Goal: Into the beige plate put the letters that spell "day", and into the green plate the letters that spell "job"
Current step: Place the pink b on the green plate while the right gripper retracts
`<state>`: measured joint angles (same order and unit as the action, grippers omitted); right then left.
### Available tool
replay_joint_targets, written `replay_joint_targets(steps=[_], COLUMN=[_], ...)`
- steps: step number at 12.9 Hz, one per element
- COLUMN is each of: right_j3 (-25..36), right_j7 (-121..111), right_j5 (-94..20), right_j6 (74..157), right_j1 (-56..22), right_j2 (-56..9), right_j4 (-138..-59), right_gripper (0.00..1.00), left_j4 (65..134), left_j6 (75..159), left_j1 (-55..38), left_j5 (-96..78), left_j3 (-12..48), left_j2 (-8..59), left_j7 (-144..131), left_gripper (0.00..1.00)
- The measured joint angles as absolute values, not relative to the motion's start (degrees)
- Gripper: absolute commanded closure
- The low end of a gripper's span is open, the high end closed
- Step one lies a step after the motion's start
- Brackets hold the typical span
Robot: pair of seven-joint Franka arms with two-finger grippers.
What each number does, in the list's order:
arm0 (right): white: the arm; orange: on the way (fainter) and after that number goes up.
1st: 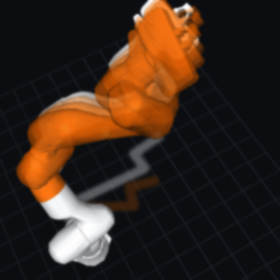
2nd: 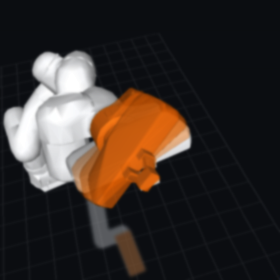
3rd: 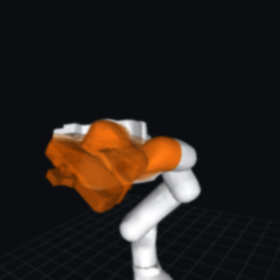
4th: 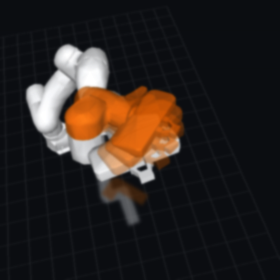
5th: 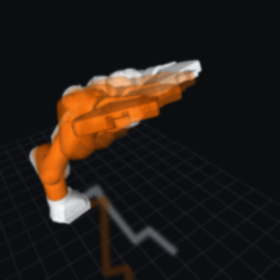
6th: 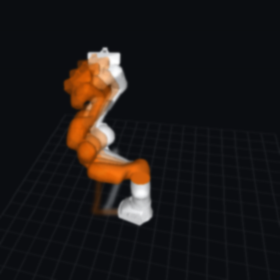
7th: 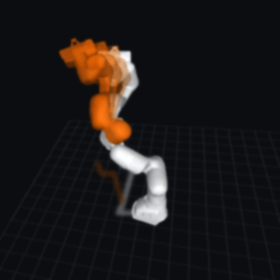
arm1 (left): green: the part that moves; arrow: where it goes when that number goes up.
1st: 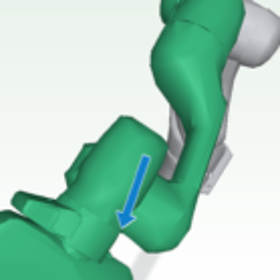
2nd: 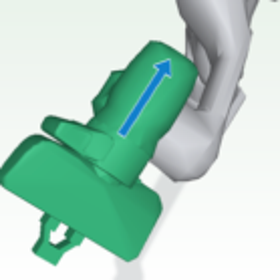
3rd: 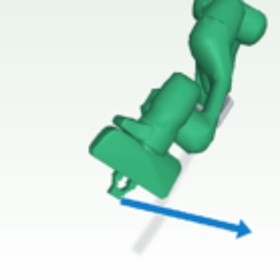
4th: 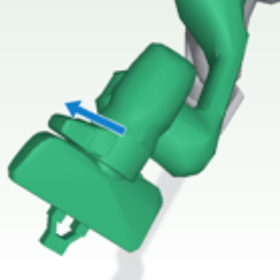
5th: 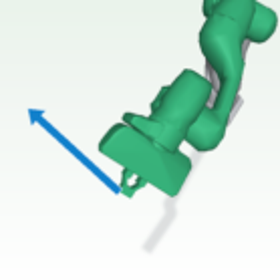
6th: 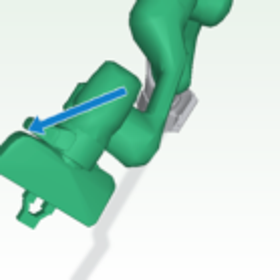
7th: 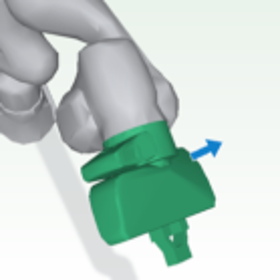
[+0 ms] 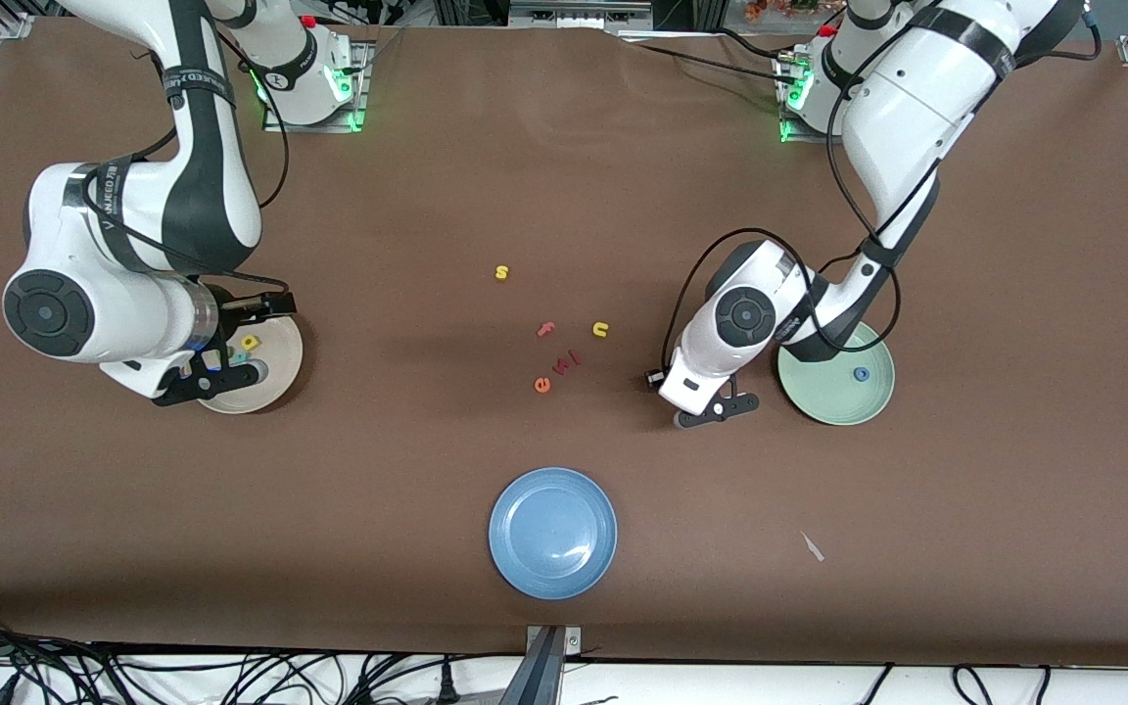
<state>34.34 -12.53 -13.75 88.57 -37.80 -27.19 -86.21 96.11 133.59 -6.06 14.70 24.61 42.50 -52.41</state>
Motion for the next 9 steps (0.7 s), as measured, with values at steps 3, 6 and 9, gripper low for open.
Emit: replay_joint_targets(steps=[3,6,9], right_j3=[24.3,9.1,5.4], right_j7=[-11.5,-10.3,-10.2], right_j5=[-10.2,-2.9,0.0], right_j6=[88.6,89.6,91.2], right_j1=[-30.1,-16.3,-12.1], right_j2=[-24.6,-21.5,-18.9], right_j4=[-85.7,-85.7,-85.7], right_gripper=[0.0,0.0,0.0], left_j4=[95.7,95.8,96.5], left_j6=[127.1,124.3,122.8], left_j1=[-3.4,0.4,3.8], left_j5=[14.7,14.7,14.8], left_j3=[24.4,24.4,24.3], left_j2=[37.7,34.8,34.7], left_j7=[-52.4,-50.9,-45.9], left_gripper=[0.91,0.9,0.9])
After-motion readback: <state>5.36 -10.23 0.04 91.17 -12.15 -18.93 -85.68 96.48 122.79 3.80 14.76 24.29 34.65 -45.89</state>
